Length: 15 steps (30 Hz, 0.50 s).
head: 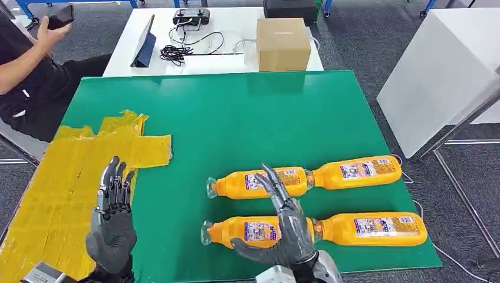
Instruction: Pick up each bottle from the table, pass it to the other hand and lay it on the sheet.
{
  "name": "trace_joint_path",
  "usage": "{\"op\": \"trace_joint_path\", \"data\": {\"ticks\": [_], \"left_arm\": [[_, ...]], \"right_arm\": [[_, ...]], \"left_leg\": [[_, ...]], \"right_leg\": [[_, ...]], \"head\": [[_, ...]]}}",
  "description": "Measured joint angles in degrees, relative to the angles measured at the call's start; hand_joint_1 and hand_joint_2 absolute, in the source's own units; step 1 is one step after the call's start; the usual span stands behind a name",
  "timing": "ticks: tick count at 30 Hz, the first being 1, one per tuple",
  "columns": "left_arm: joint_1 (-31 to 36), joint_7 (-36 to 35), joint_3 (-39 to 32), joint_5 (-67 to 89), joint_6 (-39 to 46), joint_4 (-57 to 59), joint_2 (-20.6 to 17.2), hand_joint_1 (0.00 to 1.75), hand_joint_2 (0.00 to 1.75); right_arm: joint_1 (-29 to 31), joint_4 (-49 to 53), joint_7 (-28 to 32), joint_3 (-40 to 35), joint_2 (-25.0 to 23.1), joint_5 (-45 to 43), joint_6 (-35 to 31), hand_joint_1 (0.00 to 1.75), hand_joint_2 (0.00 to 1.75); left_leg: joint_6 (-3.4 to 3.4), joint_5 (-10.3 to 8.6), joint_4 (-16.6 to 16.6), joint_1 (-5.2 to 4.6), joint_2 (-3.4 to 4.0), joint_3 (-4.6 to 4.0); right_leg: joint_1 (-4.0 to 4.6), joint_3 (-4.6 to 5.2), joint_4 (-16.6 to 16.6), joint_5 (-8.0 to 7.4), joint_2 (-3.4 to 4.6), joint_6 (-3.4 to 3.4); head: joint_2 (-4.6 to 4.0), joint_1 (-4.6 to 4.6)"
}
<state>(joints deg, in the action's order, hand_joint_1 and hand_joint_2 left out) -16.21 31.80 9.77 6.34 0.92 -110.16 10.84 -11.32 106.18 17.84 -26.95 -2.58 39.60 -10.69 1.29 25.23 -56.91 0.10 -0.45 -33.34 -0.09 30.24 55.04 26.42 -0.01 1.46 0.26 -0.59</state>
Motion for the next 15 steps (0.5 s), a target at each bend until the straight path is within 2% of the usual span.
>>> {"op": "trace_joint_path", "data": {"ticks": [3,8,15], "left_arm": [[-0.8,0.1,-1.1,0.0,-0.5,0.0,0.6,0.0,0.0],[-2.3,0.0,-3.0,0.3,-1.8,-1.0,2.2,0.0,0.0],[-3.5,0.0,-4.7,0.4,-2.2,-1.6,3.4,0.0,0.0]], "right_arm": [[0.3,-0.5,-7.8,-2.0,1.9,8.7,-1.0,0.0,1.75],[0.4,-0.9,-15.2,-4.7,4.7,13.5,-1.6,0.0,1.75],[0.5,-1.0,-17.5,-6.6,7.5,14.0,-1.6,0.0,1.75]], "left_leg": [[0.0,0.0,0.0,0.0,0.0,-0.01],[0.01,0.01,0.0,0.0,-0.01,-0.02],[0.01,0.02,0.0,0.0,0.0,-0.01]], "right_leg": [[0.0,0.0,0.0,0.0,0.0,0.0],[0.0,0.01,0.0,0.0,0.0,0.0],[0.0,0.01,0.0,0.0,0.0,0.0]], "head": [[0.0,0.0],[0.0,0.0],[0.0,0.0]]}}
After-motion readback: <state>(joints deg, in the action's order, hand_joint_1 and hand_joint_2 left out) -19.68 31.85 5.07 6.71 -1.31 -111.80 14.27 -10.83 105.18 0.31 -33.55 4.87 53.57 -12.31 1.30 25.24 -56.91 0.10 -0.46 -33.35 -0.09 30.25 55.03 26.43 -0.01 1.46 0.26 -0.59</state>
